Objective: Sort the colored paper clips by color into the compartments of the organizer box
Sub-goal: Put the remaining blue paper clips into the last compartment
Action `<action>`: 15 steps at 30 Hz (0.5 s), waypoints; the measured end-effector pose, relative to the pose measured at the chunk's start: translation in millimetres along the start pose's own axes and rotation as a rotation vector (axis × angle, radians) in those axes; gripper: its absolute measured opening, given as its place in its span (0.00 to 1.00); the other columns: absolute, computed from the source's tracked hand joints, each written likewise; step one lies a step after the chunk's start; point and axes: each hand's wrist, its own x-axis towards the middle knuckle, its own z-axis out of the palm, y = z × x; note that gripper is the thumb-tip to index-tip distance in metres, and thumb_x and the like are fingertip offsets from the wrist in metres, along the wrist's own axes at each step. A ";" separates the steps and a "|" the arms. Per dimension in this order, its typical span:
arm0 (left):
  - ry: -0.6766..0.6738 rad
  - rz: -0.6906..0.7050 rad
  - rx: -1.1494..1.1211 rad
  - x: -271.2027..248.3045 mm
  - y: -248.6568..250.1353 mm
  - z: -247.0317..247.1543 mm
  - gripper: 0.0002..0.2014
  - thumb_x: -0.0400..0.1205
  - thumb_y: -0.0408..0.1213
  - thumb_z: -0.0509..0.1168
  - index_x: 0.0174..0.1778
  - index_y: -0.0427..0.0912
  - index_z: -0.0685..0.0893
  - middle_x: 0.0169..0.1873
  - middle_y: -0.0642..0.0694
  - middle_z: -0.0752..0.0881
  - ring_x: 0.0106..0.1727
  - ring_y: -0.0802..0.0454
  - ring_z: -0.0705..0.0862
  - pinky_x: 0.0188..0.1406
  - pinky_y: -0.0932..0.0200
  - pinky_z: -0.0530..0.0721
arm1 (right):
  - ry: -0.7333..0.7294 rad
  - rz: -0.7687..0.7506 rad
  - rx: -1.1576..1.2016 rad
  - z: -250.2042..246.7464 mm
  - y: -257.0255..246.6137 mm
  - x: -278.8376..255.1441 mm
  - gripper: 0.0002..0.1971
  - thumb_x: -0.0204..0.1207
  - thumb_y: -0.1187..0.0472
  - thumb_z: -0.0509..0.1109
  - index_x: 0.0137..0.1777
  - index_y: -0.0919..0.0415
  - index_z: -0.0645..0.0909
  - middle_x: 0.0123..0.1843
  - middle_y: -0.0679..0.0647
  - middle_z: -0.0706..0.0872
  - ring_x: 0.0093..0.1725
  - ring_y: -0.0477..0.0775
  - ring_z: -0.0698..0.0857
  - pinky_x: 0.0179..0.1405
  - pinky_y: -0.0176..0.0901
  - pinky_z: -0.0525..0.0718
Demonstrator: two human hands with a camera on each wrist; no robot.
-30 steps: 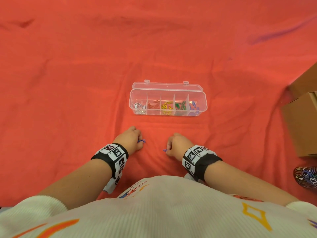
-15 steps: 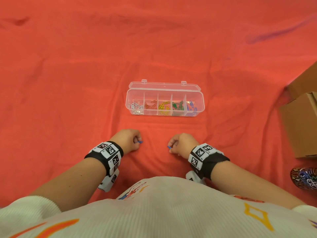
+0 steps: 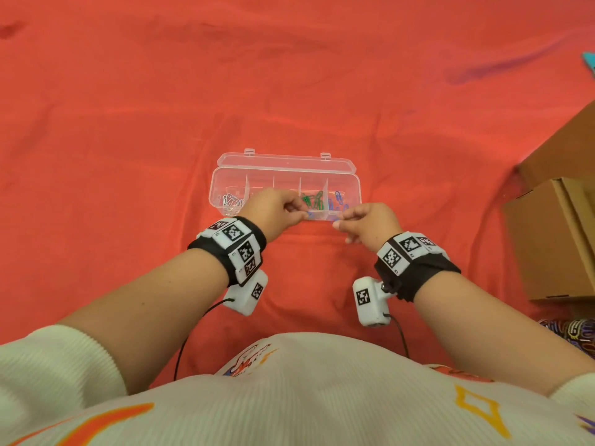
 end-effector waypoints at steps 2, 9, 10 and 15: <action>0.018 -0.017 -0.018 13.7 13.2 7.5 0.06 0.74 0.40 0.71 0.43 0.43 0.88 0.27 0.53 0.81 0.25 0.65 0.75 0.35 0.62 0.77 | 0.019 -0.003 -0.025 -7.5 -4.1 5.7 0.07 0.69 0.65 0.76 0.34 0.54 0.84 0.13 0.41 0.81 0.12 0.37 0.77 0.22 0.29 0.75; 0.034 -0.133 -0.104 45.8 41.9 25.3 0.06 0.74 0.37 0.71 0.41 0.38 0.89 0.27 0.48 0.83 0.23 0.60 0.75 0.25 0.66 0.73 | 0.080 0.070 0.044 -20.4 -15.6 23.8 0.05 0.74 0.59 0.72 0.42 0.60 0.87 0.38 0.64 0.90 0.21 0.50 0.82 0.22 0.38 0.74; 0.041 -0.147 -0.102 48.7 44.1 26.6 0.06 0.75 0.36 0.70 0.42 0.38 0.89 0.29 0.48 0.83 0.25 0.58 0.76 0.25 0.67 0.71 | 0.100 0.084 0.046 -20.2 -15.7 26.9 0.06 0.74 0.58 0.72 0.36 0.55 0.85 0.42 0.68 0.90 0.24 0.54 0.82 0.22 0.40 0.73; -0.026 -0.191 -0.067 54.9 51.0 33.5 0.09 0.77 0.32 0.66 0.49 0.39 0.89 0.40 0.40 0.89 0.30 0.50 0.79 0.34 0.63 0.75 | 0.089 0.144 0.074 -19.0 -11.7 35.7 0.11 0.76 0.60 0.69 0.32 0.51 0.80 0.48 0.72 0.89 0.25 0.57 0.83 0.22 0.44 0.72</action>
